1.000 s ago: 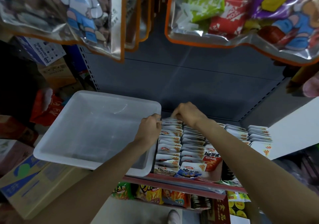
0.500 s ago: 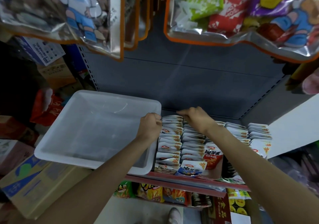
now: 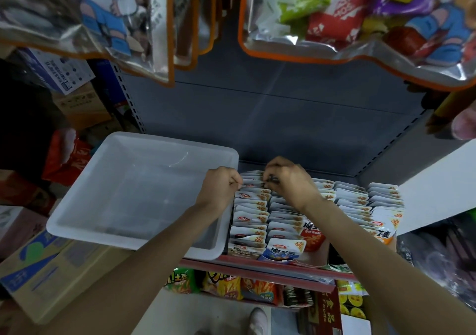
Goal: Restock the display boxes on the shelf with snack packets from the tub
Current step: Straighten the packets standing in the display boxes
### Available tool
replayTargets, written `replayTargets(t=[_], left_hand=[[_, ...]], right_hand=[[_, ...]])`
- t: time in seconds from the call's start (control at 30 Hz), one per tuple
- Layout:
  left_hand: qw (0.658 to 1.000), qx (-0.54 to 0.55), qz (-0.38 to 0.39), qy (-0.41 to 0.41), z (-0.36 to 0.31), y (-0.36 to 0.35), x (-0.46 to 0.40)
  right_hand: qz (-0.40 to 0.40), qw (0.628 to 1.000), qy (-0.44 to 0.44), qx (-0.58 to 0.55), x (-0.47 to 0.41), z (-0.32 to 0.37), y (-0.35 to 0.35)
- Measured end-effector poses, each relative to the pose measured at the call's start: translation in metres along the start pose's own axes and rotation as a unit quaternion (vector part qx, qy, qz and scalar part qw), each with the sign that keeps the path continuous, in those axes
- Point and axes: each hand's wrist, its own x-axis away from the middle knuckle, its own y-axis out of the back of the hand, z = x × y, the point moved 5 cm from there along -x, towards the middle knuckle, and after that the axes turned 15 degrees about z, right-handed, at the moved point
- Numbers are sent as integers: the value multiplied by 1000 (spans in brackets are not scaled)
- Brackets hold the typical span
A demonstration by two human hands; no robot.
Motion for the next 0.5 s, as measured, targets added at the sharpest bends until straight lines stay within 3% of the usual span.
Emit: replayTargets(t=[0.17,0.3,0.5], left_hand=[[995,-75,46,-47,-8,0,0],[989,-107,93,-37,-5,-1,-7],[991,-117,57,-32,-10,0,-10]], right_hand=[[11,1000,4,14,3,1,-2],[8,1000,4,29,4,2,-2],[-11,997,-15,69,1,5,-3]])
